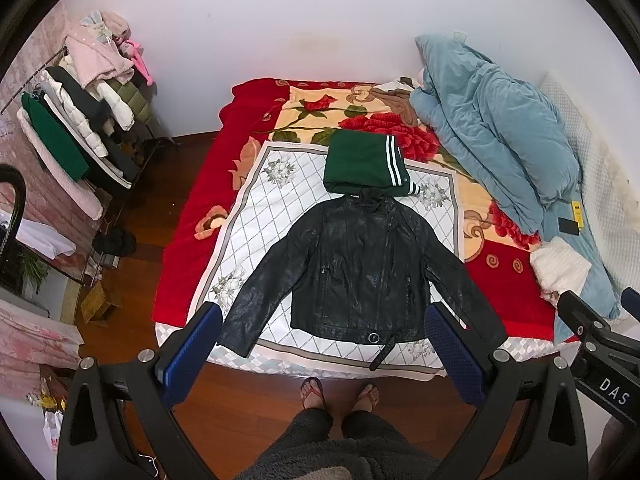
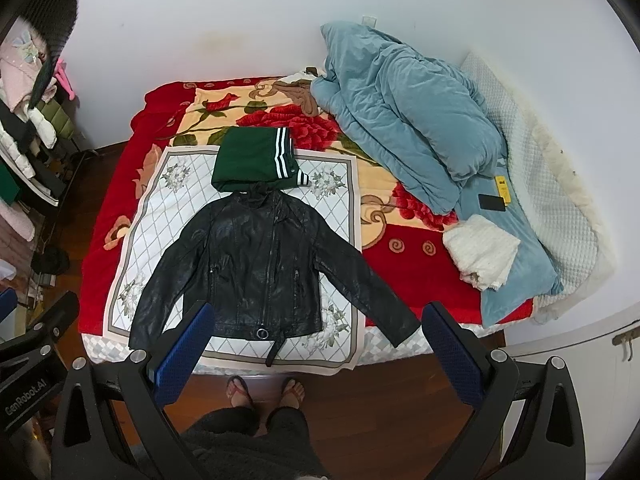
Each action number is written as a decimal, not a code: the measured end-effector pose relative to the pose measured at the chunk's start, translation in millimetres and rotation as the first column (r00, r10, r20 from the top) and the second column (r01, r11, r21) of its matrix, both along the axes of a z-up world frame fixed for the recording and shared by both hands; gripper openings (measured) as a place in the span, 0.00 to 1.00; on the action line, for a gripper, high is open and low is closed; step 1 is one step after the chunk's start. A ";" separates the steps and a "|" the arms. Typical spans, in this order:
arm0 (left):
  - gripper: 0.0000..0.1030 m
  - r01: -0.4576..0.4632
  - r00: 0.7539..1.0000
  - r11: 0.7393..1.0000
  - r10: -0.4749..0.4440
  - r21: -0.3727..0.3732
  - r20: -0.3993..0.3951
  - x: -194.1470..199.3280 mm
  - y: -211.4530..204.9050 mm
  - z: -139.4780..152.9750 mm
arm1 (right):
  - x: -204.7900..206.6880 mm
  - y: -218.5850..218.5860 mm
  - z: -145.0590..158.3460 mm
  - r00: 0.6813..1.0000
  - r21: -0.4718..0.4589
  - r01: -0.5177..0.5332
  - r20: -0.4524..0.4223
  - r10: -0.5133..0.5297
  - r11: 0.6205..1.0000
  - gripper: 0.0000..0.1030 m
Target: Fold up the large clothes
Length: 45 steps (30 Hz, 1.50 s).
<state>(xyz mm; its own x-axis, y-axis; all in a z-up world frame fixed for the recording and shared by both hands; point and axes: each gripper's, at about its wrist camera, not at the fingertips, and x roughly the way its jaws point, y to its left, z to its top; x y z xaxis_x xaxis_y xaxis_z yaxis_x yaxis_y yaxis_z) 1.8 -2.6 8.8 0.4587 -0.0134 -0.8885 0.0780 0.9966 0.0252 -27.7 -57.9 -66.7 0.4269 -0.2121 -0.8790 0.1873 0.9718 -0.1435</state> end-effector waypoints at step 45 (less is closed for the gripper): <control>1.00 -0.005 1.000 1.000 0.005 -0.011 0.021 7.6 3.9 19.0 | 1.7 -1.2 11.8 1.000 -0.005 -0.014 0.013 0.014 1.000 1.00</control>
